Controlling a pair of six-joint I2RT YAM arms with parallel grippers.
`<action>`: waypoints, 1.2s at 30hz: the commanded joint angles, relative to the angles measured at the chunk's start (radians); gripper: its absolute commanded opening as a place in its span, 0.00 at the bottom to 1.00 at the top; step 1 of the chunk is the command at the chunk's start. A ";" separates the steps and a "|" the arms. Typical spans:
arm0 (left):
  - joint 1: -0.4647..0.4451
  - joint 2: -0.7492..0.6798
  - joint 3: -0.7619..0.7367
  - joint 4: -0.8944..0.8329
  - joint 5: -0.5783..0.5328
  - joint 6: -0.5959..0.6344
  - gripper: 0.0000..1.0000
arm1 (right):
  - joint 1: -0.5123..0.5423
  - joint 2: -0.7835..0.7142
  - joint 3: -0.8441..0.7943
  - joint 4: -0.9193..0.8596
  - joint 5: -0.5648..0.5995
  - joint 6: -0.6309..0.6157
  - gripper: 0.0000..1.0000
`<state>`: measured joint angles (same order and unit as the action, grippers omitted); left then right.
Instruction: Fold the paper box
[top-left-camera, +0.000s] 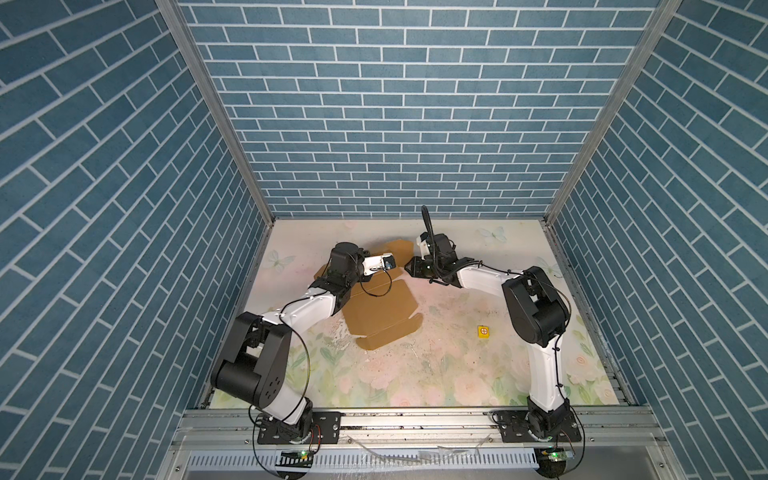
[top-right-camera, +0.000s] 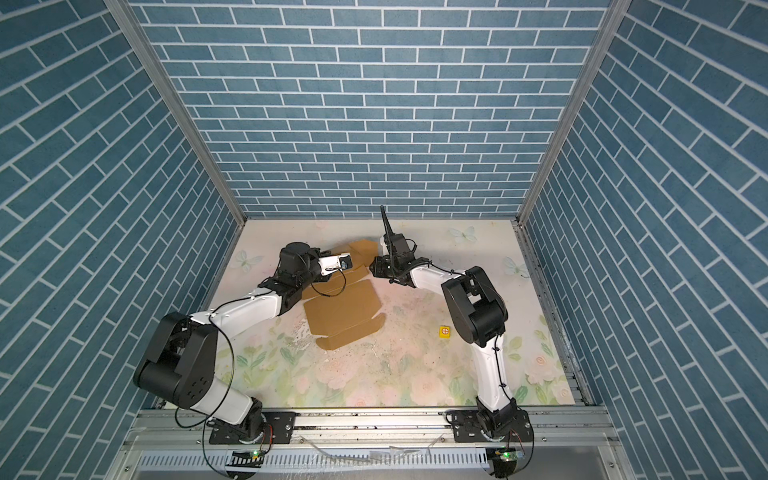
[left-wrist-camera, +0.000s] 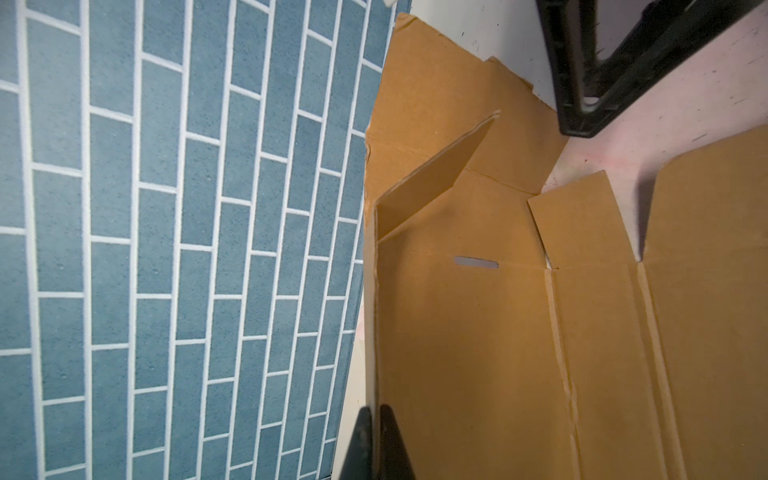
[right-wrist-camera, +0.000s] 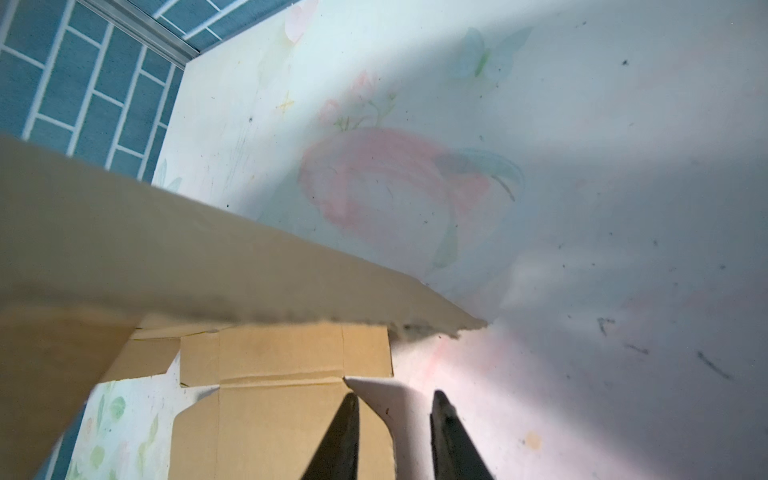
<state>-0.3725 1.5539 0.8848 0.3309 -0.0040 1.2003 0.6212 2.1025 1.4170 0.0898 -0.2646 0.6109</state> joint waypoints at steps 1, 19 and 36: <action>-0.001 0.002 -0.032 -0.072 0.028 -0.007 0.00 | 0.009 0.039 0.022 0.068 0.011 0.065 0.31; -0.001 -0.002 -0.030 -0.075 0.029 -0.011 0.00 | 0.061 0.136 0.038 0.162 -0.052 0.174 0.30; -0.002 0.000 -0.029 -0.077 0.030 -0.011 0.00 | 0.122 0.043 -0.020 0.234 -0.178 0.128 0.31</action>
<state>-0.3668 1.5532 0.8848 0.3279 -0.0101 1.1995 0.7193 2.2154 1.4330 0.2871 -0.3908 0.7616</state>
